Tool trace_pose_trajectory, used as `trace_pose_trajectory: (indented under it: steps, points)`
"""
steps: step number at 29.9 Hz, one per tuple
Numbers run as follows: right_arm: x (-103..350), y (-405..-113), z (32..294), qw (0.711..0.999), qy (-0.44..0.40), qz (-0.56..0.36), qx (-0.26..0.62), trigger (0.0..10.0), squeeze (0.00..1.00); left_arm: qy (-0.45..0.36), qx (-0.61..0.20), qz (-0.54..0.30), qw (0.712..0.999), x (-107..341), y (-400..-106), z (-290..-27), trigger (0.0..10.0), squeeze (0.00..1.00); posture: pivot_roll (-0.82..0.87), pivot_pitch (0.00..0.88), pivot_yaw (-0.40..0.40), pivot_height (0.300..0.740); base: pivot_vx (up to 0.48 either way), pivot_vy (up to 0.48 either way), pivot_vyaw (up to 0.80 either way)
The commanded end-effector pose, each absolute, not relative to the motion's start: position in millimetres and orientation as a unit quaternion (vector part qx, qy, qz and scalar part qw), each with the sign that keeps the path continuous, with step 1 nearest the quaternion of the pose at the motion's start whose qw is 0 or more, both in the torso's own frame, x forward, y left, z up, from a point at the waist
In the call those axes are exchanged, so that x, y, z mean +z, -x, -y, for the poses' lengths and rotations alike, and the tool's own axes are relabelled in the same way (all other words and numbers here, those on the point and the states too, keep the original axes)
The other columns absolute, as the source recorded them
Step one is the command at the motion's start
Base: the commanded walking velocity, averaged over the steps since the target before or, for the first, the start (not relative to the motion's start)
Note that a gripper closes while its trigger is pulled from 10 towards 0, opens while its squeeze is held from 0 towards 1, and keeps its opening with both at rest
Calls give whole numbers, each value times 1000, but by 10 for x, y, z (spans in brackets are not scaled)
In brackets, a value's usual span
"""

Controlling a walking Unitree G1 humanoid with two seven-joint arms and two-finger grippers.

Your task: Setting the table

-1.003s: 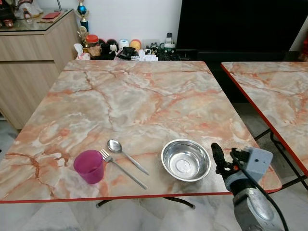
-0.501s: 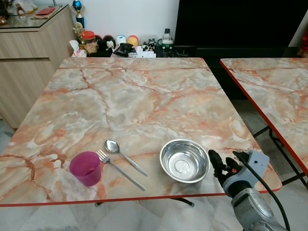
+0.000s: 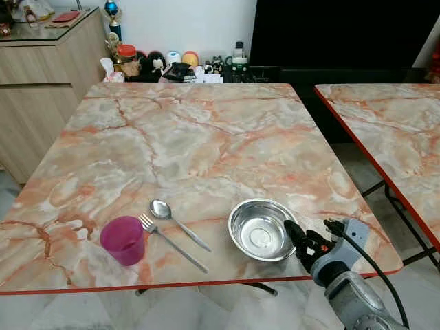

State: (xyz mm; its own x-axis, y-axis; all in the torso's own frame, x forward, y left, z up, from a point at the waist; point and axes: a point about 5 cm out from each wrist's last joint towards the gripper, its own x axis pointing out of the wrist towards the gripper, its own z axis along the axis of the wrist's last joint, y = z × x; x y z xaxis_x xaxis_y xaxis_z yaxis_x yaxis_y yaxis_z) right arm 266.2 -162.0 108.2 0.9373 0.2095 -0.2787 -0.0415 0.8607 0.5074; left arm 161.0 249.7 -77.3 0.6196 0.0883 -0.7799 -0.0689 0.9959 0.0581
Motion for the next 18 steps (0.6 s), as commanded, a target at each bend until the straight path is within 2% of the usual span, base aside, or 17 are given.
trace_pose_trajectory:
  steps: [1,12,13,14,15,17,18]
  points:
    - [1034,-2663,1614,946,-262,-177,71,10000,0,-18,36,-448,893,-803,-1545,-2500,10000,0,-42,64,-14,740,0,0,0]
    - [982,-2727,1604,938,-284,-180,80,10000,0,-17,26,-439,898,-796,-1591,-2438,10000,0,-36,53,-15,740,0,0,0]
    - [981,-2742,1607,937,-289,-178,80,7961,0,-17,25,-436,899,-790,-1604,-2439,10000,0,-34,61,-16,740,0,0,0]
    - [980,-2759,1602,937,-291,-177,83,4157,0,-17,24,-435,900,-784,-1615,-2441,10000,0,-34,65,-16,740,0,0,0]
    - [978,-2763,1600,936,-292,-177,83,3451,0,-17,24,-434,900,-783,-1617,-2442,10000,0,-34,65,-16,740,0,0,0]
    - [961,-2774,1595,936,-292,-180,81,3765,0,-16,25,-433,901,-780,-1622,-2442,10000,0,-34,71,-16,740,0,0,0]
    - [953,-2779,1592,935,-292,-181,81,4980,0,-16,25,-433,901,-778,-1627,-2443,10000,0,-29,80,-16,740,0,0,0]
